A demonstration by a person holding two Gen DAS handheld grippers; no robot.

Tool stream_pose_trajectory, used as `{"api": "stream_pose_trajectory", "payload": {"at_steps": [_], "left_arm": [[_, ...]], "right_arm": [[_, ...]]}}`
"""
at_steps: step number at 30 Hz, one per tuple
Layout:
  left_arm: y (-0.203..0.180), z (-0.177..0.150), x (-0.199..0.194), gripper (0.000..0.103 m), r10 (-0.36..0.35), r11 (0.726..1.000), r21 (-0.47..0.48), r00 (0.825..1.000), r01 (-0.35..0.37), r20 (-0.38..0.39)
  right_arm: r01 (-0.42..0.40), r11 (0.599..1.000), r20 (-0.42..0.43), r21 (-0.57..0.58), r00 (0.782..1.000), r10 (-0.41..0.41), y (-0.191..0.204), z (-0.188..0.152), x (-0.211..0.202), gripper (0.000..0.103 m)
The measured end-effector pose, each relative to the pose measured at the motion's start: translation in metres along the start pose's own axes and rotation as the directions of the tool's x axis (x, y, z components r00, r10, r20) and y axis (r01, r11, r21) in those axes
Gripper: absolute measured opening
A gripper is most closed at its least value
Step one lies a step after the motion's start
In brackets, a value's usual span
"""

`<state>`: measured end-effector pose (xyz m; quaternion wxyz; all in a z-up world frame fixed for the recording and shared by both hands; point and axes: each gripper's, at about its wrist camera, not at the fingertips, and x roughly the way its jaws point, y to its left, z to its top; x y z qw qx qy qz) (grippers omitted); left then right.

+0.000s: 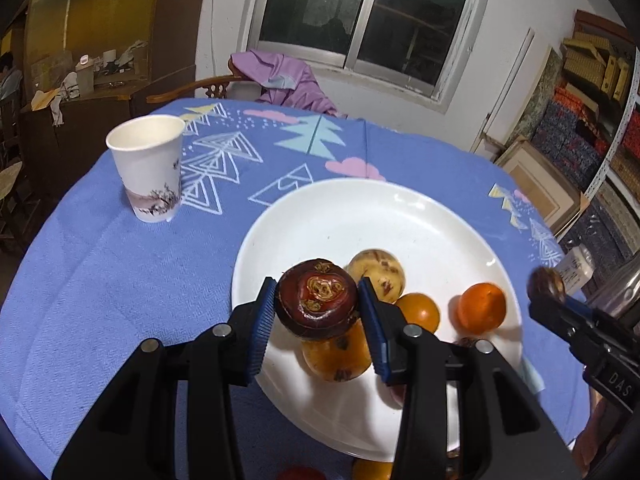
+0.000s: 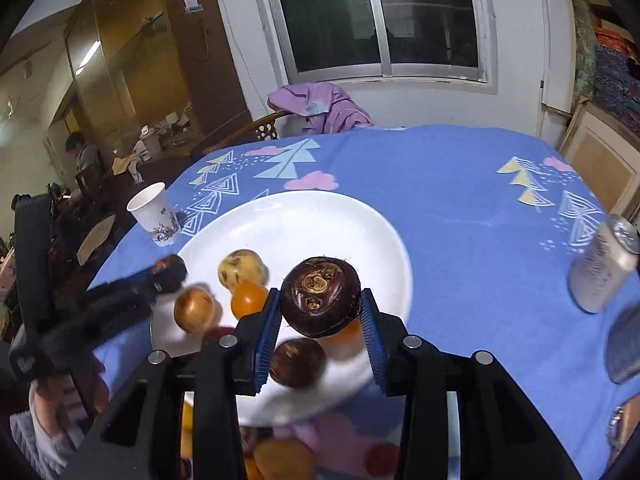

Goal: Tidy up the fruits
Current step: 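Lower both mangosteens onto the plate and open both tools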

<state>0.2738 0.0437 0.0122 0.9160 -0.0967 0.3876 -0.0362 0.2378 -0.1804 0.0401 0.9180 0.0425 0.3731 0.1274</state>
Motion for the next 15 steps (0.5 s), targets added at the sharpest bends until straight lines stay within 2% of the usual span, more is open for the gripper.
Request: {"api": "stream_pose_trajectory", "payload": {"at_steps": [2, 4, 6, 8, 12, 15], "left_arm": [[0.004, -0.001, 0.005, 0.043, 0.002, 1.000, -0.010, 1.000, -0.002, -0.001], [0.008, -0.001, 0.005, 0.056, 0.020, 1.000, -0.025, 1.000, -0.019, 0.013], [0.011, -0.001, 0.000, 0.065, 0.028, 0.999, -0.037, 0.999, -0.027, 0.031], [0.010, 0.000, -0.007, 0.068, 0.031, 0.999, -0.034, 0.998, -0.030, 0.048], [0.006, -0.006, -0.026, 0.073, 0.046, 0.999, 0.002, 0.996, -0.046, 0.073], [0.007, -0.018, -0.048, 0.075, 0.048, 0.999, 0.019, 0.995, -0.049, 0.091]], "right_arm": [[0.005, 0.999, -0.024, -0.041, 1.000, -0.006, 0.008, -0.002, 0.013, 0.040], [-0.017, 1.000, -0.002, -0.019, 1.000, 0.017, 0.006, -0.005, 0.015, 0.041], [-0.044, 0.999, 0.001, -0.017, 0.999, 0.044, 0.007, -0.008, 0.013, 0.041], [-0.054, 0.998, 0.018, -0.012, 0.998, 0.054, 0.006, -0.008, 0.005, 0.048], [-0.097, 0.994, 0.077, 0.040, 0.993, 0.094, -0.005, -0.006, -0.029, 0.049], [-0.120, 0.991, 0.116, 0.062, 0.987, 0.112, -0.015, -0.015, -0.062, 0.059]]}}
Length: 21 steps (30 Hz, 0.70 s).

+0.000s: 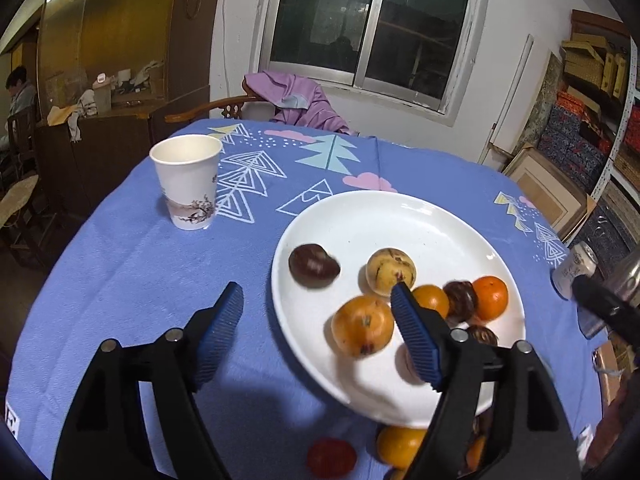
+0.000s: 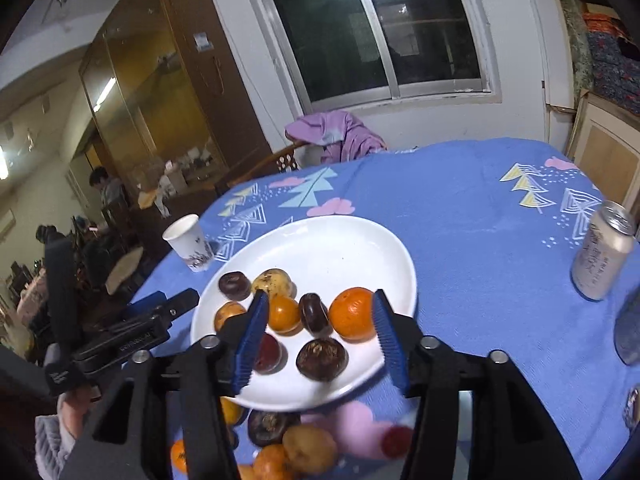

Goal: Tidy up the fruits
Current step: 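Lower both mangosteens onto the plate and open both tools, then move both open tools back over the fruit pile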

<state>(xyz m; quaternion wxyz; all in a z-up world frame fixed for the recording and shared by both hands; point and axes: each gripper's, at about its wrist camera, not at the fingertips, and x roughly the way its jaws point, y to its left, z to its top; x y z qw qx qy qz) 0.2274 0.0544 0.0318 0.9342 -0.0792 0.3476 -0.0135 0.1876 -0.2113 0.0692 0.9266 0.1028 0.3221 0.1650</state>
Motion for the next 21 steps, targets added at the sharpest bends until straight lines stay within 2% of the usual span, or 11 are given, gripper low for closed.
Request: {"api": "stream_pose_trajectory", "payload": {"at_steps": [4, 6, 9, 12, 17, 21], "left_arm": [[0.008, -0.029, -0.032, 0.080, 0.015, 1.000, 0.016, 1.000, -0.015, 0.012], [0.017, -0.048, -0.044, 0.080, 0.021, 1.000, -0.002, 1.000, -0.021, 0.005], [0.026, -0.068, -0.050, 0.080, 0.036, 0.999, -0.026, 0.999, -0.037, -0.016], [0.030, -0.083, -0.052, 0.080, 0.040, 0.998, -0.040, 0.999, -0.041, -0.038], [0.021, -0.092, -0.046, 0.080, 0.020, 1.000, -0.007, 0.996, -0.021, -0.084], [0.011, -0.094, -0.041, 0.080, 0.039, 0.999, 0.041, 0.995, -0.035, -0.088]], "right_arm": [[-0.028, 0.998, 0.053, 0.050, 0.998, 0.026, -0.017, -0.030, -0.048, 0.069], [-0.031, 0.995, 0.051, 0.090, 0.998, 0.026, -0.029, -0.050, -0.061, 0.069], [-0.018, 0.987, 0.026, 0.159, 1.000, 0.014, -0.046, -0.069, -0.066, 0.070], [-0.011, 0.980, 0.037, 0.201, 0.999, 0.004, -0.056, -0.075, -0.069, 0.077], [-0.001, 0.981, -0.007, 0.195, 1.000, 0.002, -0.057, -0.075, -0.055, 0.078], [0.019, 0.982, -0.040, 0.186, 0.999, -0.012, -0.057, -0.076, -0.049, 0.078]]}}
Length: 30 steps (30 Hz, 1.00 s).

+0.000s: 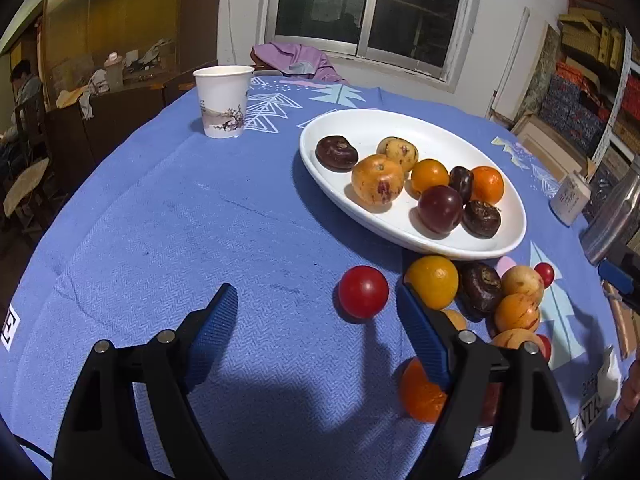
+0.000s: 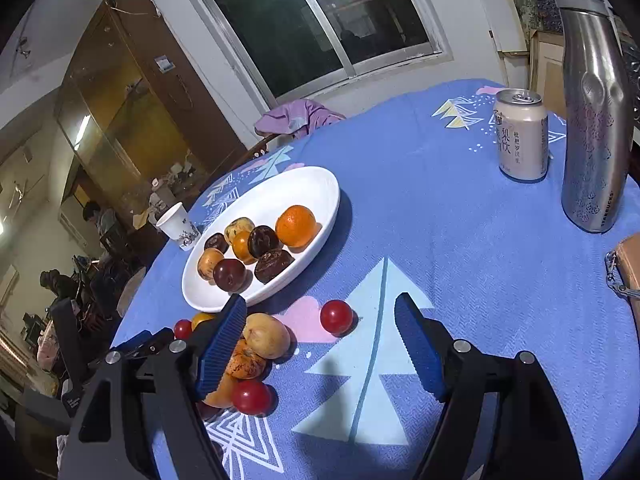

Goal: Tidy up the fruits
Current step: 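Move both open tools back over the fruit pile, then grasp a red tomato with the left tool while the right grasps a red plum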

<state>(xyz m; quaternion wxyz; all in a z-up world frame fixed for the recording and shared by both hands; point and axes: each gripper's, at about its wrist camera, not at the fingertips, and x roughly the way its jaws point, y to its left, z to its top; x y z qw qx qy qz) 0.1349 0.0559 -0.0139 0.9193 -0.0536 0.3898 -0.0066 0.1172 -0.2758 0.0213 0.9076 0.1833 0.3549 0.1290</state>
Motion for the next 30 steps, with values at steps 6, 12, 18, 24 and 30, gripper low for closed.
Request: {"api": "stream_pose_trajectory", "payload": {"at_steps": [6, 12, 18, 24, 30], "left_arm": [[-0.022, -0.002, 0.006, 0.074, 0.046, 0.991, 0.125, 0.999, -0.045, -0.003], [-0.018, 0.004, 0.017, 0.051, -0.008, 0.995, 0.101, 0.999, 0.012, -0.035], [-0.014, 0.009, 0.029, 0.045, -0.075, 0.995, 0.060, 0.995, 0.079, -0.071], [-0.012, 0.011, 0.034, 0.030, -0.120, 0.992, 0.038, 0.989, 0.123, -0.088], [-0.010, 0.011, 0.033, 0.030, -0.126, 0.991, 0.030, 0.988, 0.129, -0.089]], "right_arm": [[0.013, 1.000, 0.001, -0.026, 1.000, -0.013, 0.005, -0.002, 0.001, 0.078], [0.025, 0.999, -0.008, -0.040, 1.000, -0.025, 0.007, -0.003, 0.003, 0.078], [0.032, 0.998, -0.029, -0.051, 0.999, -0.034, 0.008, -0.005, 0.008, 0.078], [0.045, 0.998, -0.051, -0.043, 0.998, -0.047, 0.005, -0.007, 0.015, 0.078], [0.053, 0.998, -0.060, -0.037, 0.997, -0.055, 0.003, -0.007, 0.018, 0.078]]}}
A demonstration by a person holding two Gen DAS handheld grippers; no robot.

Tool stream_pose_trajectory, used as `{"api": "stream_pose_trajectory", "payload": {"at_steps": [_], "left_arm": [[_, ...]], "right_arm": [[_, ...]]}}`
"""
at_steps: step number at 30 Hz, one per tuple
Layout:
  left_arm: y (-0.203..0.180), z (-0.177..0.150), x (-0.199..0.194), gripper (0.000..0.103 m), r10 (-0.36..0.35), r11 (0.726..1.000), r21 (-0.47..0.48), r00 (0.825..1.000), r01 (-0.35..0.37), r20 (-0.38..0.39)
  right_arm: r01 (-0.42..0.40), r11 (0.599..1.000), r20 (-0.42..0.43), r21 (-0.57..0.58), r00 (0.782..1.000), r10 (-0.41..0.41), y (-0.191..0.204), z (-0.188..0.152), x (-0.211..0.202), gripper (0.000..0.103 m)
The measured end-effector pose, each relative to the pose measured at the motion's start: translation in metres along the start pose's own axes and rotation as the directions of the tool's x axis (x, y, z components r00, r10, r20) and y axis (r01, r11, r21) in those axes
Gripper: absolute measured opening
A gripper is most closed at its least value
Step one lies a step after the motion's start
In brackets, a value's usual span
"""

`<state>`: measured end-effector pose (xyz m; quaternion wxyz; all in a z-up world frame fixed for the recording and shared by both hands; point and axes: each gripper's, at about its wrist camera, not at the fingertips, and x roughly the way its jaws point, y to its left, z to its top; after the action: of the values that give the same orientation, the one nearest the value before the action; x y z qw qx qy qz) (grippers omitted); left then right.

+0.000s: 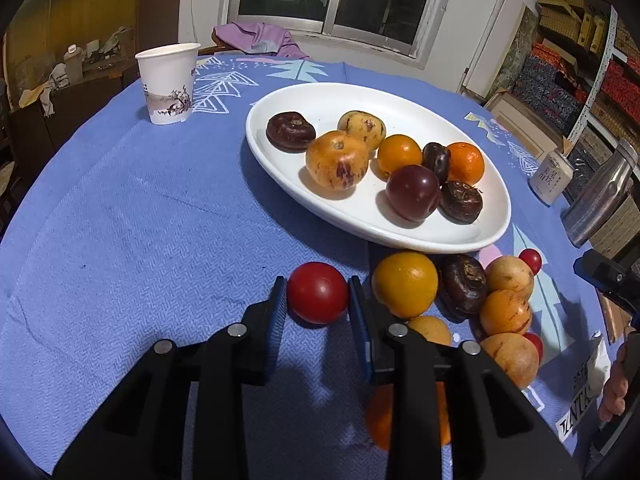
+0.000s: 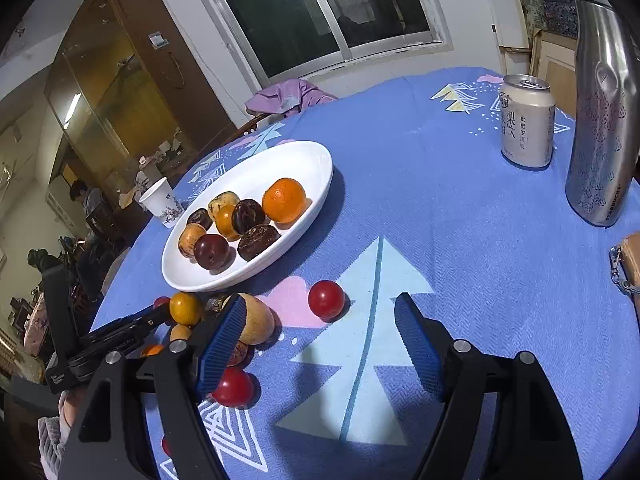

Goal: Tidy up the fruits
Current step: 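Grasp a red tomato with the left tool while the right grasps a red plum, then place the tomato on the plate with the left tool while the right places the plum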

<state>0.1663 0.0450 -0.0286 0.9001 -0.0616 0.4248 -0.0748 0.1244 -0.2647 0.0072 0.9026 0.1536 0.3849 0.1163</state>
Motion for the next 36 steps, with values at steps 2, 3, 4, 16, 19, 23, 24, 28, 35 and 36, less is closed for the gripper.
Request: {"api": "stream_pose_trajectory", "payload": {"at_steps": [2, 3, 4, 16, 19, 23, 24, 28, 35, 36], "left_arm": [[0.001, -0.001, -0.004, 0.030, 0.026, 1.000, 0.006, 1.000, -0.026, 0.007], [0.003, -0.001, -0.007, 0.030, 0.049, 0.999, 0.003, 0.999, -0.049, 0.018], [0.008, -0.002, -0.013, 0.030, 0.076, 0.997, -0.009, 0.996, -0.076, 0.034], [0.026, 0.000, -0.028, 0.030, 0.077, 0.994, -0.088, 0.995, -0.071, 0.069], [0.028, 0.000, -0.028, 0.030, 0.075, 0.993, -0.096, 0.995, -0.068, 0.070], [0.026, -0.001, -0.024, 0.030, 0.079, 0.993, -0.088, 0.995, -0.074, 0.058], [0.025, -0.001, -0.023, 0.030, 0.079, 0.994, -0.084, 0.995, -0.075, 0.053], [0.025, -0.002, -0.018, 0.030, 0.083, 0.994, -0.080, 0.996, -0.080, 0.040], [0.016, 0.017, -0.045, 0.029, 0.051, 0.994, -0.105, 0.991, -0.038, 0.121], [0.011, 0.024, -0.050, 0.029, 0.053, 0.995, -0.094, 0.990, -0.041, 0.131]], "right_arm": [[-0.001, 1.000, -0.007, -0.002, 1.000, 0.001, 0.000, -0.001, 0.001, 0.078], [-0.002, 1.000, -0.013, -0.005, 1.000, 0.002, 0.000, -0.001, 0.003, 0.078], [-0.002, 1.000, -0.020, -0.010, 1.000, 0.002, 0.001, -0.002, 0.004, 0.078], [0.054, 0.994, -0.111, -0.091, 0.992, -0.064, 0.013, 0.001, 0.042, 0.047], [0.072, 0.993, -0.110, -0.092, 0.991, -0.082, 0.011, 0.002, 0.046, 0.046], [0.083, 0.991, -0.112, -0.104, 0.989, -0.095, 0.012, 0.002, 0.052, 0.038], [0.085, 0.991, -0.119, -0.106, 0.988, -0.097, 0.012, 0.001, 0.055, 0.032], [0.106, 0.985, -0.105, -0.134, 0.987, -0.121, 0.014, -0.001, 0.056, 0.025], [0.019, 0.998, 0.103, -0.063, 0.995, -0.012, 0.016, 0.016, -0.012, 0.025], [0.006, 0.998, 0.126, -0.068, 0.992, 0.003, 0.022, 0.022, -0.021, 0.025]]}}
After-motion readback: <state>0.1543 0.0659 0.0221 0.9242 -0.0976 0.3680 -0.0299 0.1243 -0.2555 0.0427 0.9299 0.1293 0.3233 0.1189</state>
